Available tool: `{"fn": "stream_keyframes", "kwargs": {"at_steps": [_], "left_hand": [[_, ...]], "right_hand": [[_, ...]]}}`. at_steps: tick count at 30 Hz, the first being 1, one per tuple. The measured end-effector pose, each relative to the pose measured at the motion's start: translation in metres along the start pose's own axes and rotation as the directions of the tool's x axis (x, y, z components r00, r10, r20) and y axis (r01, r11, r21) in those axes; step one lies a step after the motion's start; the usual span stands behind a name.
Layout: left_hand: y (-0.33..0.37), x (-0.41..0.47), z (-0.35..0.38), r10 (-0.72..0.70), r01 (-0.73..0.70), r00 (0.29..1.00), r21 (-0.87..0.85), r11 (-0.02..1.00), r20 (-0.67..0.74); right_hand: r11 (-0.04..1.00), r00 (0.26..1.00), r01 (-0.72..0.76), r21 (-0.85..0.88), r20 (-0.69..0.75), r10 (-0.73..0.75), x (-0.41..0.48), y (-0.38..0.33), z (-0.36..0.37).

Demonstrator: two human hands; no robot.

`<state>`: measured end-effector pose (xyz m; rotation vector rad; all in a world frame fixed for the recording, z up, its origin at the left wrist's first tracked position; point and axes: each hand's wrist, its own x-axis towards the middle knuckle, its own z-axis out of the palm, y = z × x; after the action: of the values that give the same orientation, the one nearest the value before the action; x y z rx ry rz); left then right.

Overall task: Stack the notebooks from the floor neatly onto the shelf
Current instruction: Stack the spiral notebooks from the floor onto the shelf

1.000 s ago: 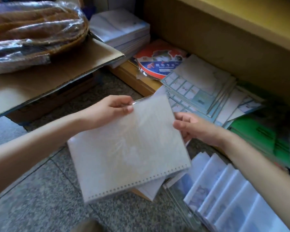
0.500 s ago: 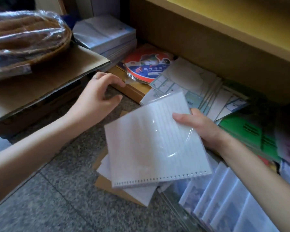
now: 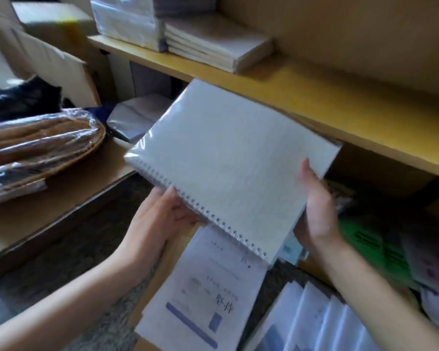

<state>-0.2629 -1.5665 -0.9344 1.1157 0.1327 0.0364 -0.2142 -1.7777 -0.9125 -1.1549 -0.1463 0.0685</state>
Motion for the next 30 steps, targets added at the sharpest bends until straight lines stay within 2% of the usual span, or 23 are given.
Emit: {"fn": "stream_keyframes", "kwargs": {"at_steps": [3,5,8,10,12,14,18,20,22,26,28,30], "left_hand": [[0.014,-0.002,0.008,0.194,-0.197,0.979,-0.04,0.98,-0.061],[0.024,0.0,0.004,0.248,-0.247,0.963,0.017,0.969,-0.105],[0.043,0.008,-0.008,0.281,-0.275,0.957,0.079,0.958,-0.069],[0.058,0.014,-0.011,0.281,-0.276,0.959,0.121,0.954,-0.032],[0.068,0.02,-0.008,0.26,-0.258,0.966,0.168,0.952,0.007],[0.076,0.031,0.0,0.239,-0.238,0.971,0.214,0.947,0.019],[0.097,0.049,0.027,0.252,-0.259,0.966,0.19,0.947,0.061],[0.104,0.055,0.04,0.273,-0.286,0.957,0.163,0.944,0.098],[0.107,0.062,0.047,0.307,-0.314,0.949,0.151,0.937,0.068],[0.111,0.081,0.053,0.4,-0.4,0.916,0.161,0.902,0.033],[0.116,0.094,0.052,0.472,-0.465,0.881,0.229,0.855,0.028],[0.12,0.106,0.052,0.503,-0.501,0.86,0.308,0.809,0.08]], "right_hand": [[0.991,0.983,-0.136,0.012,0.126,0.133,-0.004,0.01,0.003],[0.985,0.971,-0.171,0.027,0.173,0.164,-0.003,0.004,-0.001],[0.979,0.94,-0.204,-0.013,0.276,0.2,0.0,-0.018,-0.011],[0.97,0.899,-0.193,-0.149,0.369,0.236,0.004,-0.029,-0.017],[0.933,0.877,-0.167,-0.319,0.384,0.289,0.007,-0.033,-0.019],[0.936,0.901,-0.14,-0.323,0.351,0.256,0.01,-0.038,-0.013],[0.977,0.974,0.031,-0.212,0.226,0.018,0.016,-0.056,0.005],[0.973,0.985,0.119,-0.197,0.151,-0.089,0.025,-0.066,0.014],[0.964,0.986,0.166,-0.209,0.046,-0.16,0.042,-0.075,0.025],[0.956,0.972,0.188,-0.227,-0.093,-0.214,0.089,-0.094,0.045],[0.946,0.97,0.144,-0.29,-0.147,-0.192,0.113,-0.103,0.056],[0.936,0.964,0.102,-0.337,-0.199,-0.176,0.133,-0.106,0.069]]}}
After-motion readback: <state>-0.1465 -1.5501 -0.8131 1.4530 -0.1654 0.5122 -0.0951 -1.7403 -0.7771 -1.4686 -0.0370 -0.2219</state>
